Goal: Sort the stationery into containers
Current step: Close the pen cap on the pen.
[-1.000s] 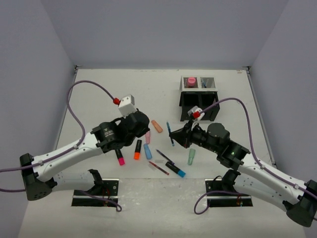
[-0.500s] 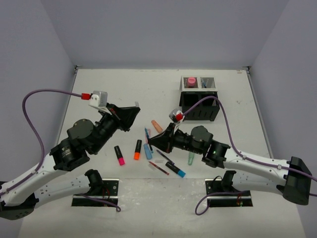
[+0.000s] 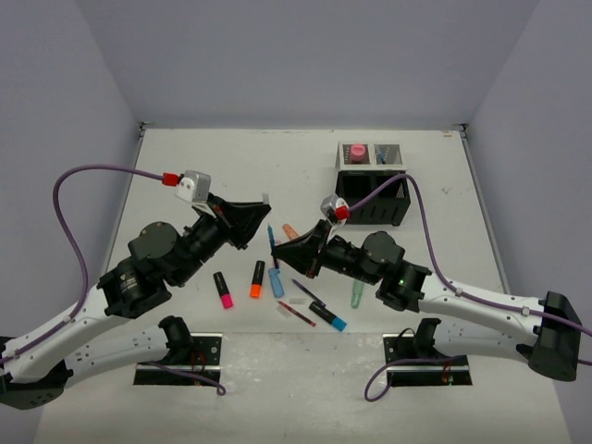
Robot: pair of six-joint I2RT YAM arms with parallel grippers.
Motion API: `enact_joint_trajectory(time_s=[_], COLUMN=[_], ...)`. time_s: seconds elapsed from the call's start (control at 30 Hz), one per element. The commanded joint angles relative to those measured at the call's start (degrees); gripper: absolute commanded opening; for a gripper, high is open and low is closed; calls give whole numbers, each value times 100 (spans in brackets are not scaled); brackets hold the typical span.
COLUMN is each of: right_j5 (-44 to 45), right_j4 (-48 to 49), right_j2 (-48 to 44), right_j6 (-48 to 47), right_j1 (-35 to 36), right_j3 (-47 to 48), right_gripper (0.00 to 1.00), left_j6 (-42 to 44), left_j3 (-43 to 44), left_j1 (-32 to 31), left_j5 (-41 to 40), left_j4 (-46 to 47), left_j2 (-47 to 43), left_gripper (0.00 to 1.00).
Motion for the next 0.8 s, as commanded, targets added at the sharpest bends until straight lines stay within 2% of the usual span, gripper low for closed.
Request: enact_joint_trajectory(time_s=[0.0,0.77], right_j5=[261,571], right_j4=[283,-182], right_j2=[-13,-109], right_j6=[-178,-314], right_j1=[31,37], right_j3=[263,549], right_gripper=[0,0], left_j6=[162,270], left_j3=[0,-231], left_j1=[23,23], left_j5=[91,167], left_j4=[248,423], left_j2=[-6,52], left_gripper=[0,0])
